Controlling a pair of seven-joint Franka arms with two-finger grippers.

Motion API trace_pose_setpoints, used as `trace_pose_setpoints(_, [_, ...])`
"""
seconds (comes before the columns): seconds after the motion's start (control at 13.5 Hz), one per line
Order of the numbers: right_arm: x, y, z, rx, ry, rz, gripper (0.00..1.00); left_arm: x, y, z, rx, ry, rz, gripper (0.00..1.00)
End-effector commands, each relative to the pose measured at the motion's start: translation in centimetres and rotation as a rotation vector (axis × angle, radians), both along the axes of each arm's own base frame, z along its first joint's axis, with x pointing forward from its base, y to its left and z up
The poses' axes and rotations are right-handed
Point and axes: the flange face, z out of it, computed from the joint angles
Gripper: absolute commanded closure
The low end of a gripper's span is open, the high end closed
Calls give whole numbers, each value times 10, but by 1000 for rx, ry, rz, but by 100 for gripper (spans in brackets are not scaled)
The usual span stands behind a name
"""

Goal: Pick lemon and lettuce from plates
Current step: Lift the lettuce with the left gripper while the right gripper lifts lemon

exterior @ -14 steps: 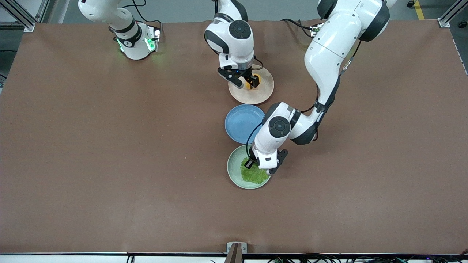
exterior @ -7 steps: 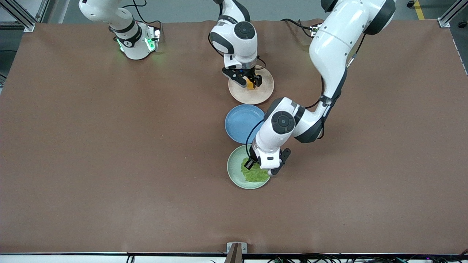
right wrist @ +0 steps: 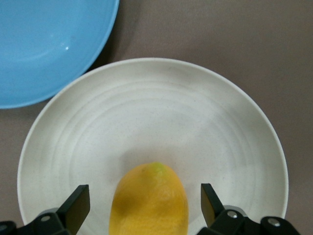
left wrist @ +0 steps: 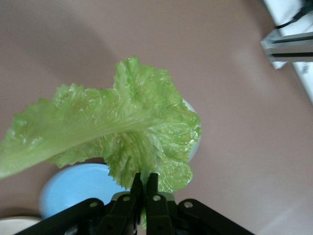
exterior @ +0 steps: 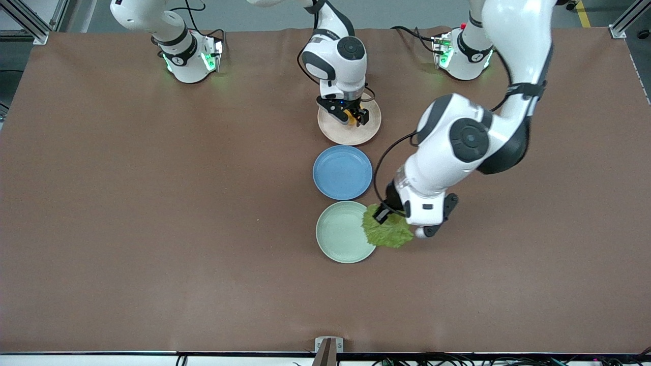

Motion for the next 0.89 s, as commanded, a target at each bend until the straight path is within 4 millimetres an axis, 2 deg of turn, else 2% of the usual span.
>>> trace_pose_setpoints(0.0, [-7,6,-5,-11,-22,-7,0,-25,49,2,40,53,-147,100])
trace_pose_setpoints(0.07, [-9,7,-7,-8,-26,-5,0,-30,73,1,50,59,-164,100])
trace_pose_setpoints(0.3, [-14,11,-10,8,-35,-5,0,-44,126,-21,73,76,-186,100])
trace_pose_setpoints(0.37, [-13,11,-9,9,-35,-14,6,-49,139,-33,75,64,-191,100])
trace_pose_setpoints(0.52, [-14,13,-8,9,-39,-14,26,-65,163,-63,85,37,-226,100])
trace_pose_setpoints(0.59, [-18,15,-8,11,-40,-7,42,-75,174,-81,96,22,-245,100])
trace_pose_setpoints(0.67, [-18,14,-7,8,-41,-4,62,-83,184,-100,117,8,-262,100])
trace_pose_setpoints(0.74, [-15,12,-6,2,-38,-8,87,-91,193,-117,133,-4,-279,100])
trace_pose_setpoints(0.81, [-8,10,-1,5,-38,-13,99,-99,201,-130,138,-10,-288,100])
